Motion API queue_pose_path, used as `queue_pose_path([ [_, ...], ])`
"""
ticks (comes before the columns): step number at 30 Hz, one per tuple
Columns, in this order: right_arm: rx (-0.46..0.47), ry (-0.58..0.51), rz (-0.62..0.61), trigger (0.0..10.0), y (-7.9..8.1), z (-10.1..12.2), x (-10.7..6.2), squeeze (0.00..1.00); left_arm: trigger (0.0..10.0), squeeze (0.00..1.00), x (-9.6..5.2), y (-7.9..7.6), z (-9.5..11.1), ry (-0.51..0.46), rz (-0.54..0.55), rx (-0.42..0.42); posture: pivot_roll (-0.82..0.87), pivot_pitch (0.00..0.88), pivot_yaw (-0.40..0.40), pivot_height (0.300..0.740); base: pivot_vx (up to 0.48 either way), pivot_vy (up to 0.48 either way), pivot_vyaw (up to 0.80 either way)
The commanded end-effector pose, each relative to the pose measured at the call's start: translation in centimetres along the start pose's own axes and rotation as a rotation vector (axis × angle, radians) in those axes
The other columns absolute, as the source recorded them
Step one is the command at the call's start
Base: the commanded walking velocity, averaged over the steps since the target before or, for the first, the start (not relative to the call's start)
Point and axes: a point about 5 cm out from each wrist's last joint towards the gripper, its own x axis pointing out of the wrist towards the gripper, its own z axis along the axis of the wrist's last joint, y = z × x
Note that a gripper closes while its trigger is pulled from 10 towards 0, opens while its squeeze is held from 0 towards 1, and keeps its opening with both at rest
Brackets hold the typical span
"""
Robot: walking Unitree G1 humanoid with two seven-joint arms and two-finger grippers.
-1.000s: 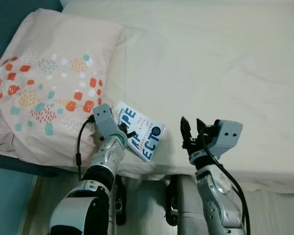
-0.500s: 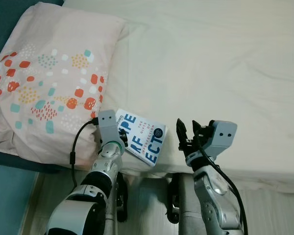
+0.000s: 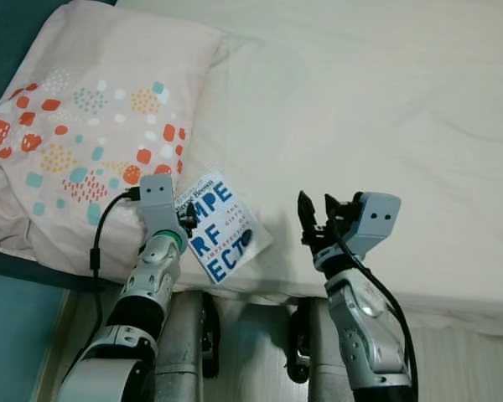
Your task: Clean up the room
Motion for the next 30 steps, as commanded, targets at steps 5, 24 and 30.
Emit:
queue_pose_path([
  [5,0.031,0.018,-0.005,10.0,0.2,-0.8,-0.2,0.0,10.0,0.0,-0.3,0.4,0.0,-0.049,0.017,0.105,0.0,0.279,0.141,0.63,0.0,0.0,0.0],
  [24,0.036,0.029,0.015,10.0,0.4,-1.4,0.1,0.0,10.0,0.0,-6.6,4.9,-1.0,0.055,-0.67,1.05,0.05,0.264,0.132,0.63,0.0,0.0,0.0],
  [30,0.032,0.025,0.02,10.0,0.3,-1.3,0.1,0.0,10.0,0.0,-6.1,3.6,-3.4,0.156,-0.741,1.287,0.03,0.261,0.128,0.63,0.0,0.0,0.0],
])
